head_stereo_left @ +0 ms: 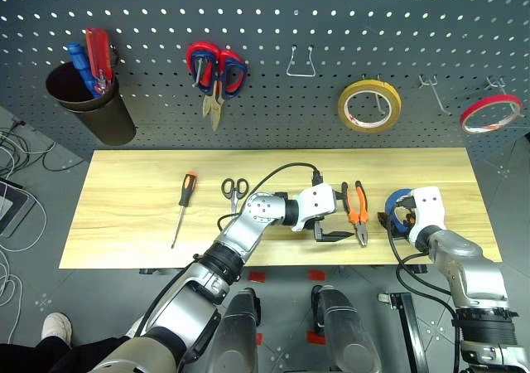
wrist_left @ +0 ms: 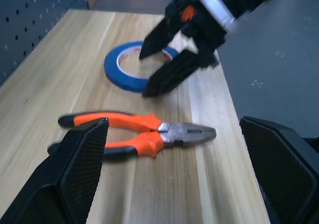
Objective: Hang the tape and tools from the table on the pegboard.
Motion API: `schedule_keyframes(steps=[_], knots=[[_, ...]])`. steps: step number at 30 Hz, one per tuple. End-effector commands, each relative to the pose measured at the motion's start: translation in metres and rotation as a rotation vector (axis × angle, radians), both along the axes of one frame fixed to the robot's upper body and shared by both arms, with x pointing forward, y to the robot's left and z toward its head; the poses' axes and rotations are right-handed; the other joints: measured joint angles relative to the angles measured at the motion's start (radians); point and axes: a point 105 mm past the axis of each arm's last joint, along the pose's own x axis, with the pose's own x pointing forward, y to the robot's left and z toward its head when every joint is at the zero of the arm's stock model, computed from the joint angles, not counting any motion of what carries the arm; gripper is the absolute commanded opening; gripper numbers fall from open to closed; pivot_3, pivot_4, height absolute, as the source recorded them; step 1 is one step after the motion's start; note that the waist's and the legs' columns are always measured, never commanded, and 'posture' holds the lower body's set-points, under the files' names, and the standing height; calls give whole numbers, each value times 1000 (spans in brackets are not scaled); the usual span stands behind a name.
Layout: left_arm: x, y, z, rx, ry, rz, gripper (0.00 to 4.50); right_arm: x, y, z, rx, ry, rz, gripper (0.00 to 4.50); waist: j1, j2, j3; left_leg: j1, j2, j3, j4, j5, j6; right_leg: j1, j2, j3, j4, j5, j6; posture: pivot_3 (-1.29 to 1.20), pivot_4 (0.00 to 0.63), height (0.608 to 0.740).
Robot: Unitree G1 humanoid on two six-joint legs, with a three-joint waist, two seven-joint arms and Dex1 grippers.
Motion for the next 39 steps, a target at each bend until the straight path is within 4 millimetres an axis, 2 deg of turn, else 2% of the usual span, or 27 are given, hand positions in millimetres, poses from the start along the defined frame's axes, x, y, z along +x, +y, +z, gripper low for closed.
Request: schedule_keyframes(steps=[1,5,16,17,23,27,32,36,39], knots=[[-2,-5,4,-15,-23,-26,4451,0,-9,-8,52,19,-47,4500,0,0,0,0,0,0,0,0,0,0,0,0,0,0,0,-15,447,740],[2,-5,9,-24,-30,-18,4451,1,-14,-20,148,68,-114,4500,0,-1,1,0,0,0,1,0,0,0,0,0,1,1,1,-6,450,740],[10,-1,11,-20,-39,-2,4500,6,-19,-19,114,57,-104,835,0,-6,4,0,0,0,0,0,0,0,0,0,0,1,1,0,453,740],[10,-1,11,-20,-41,-4,4500,6,-19,-19,108,55,-102,685,0,-7,4,0,0,0,0,0,0,0,0,0,0,1,1,0,453,740],[9,-5,16,-43,-65,-15,4500,7,-19,-17,3,37,-59,685,0,-7,4,0,0,0,0,0,0,0,0,0,0,1,1,-4,431,740],[1,-13,30,-116,-103,-43,4500,0,-15,-10,-130,-20,-5,685,1,-6,3,0,0,-1,0,0,0,0,0,0,0,1,2,-18,373,740],[-6,-4,48,-193,-120,-6,4500,-8,-9,14,-228,-170,-20,685,0,0,-2,-4,1,-2,1,3,-5,-4,-1,-1,0,1,2,-40,306,740],[-17,8,61,-265,-90,70,4500,-12,-2,43,-307,-355,-66,685,-7,9,-17,-8,1,-1,1,3,-6,-9,-5,1,1,2,3,-52,258,740],[-23,17,65,-296,-66,149,4500,-15,13,61,-415,-493,-30,685,-8,11,-40,-14,0,-1,2,5,-8,-16,-5,0,1,2,3,-54,234,740]])
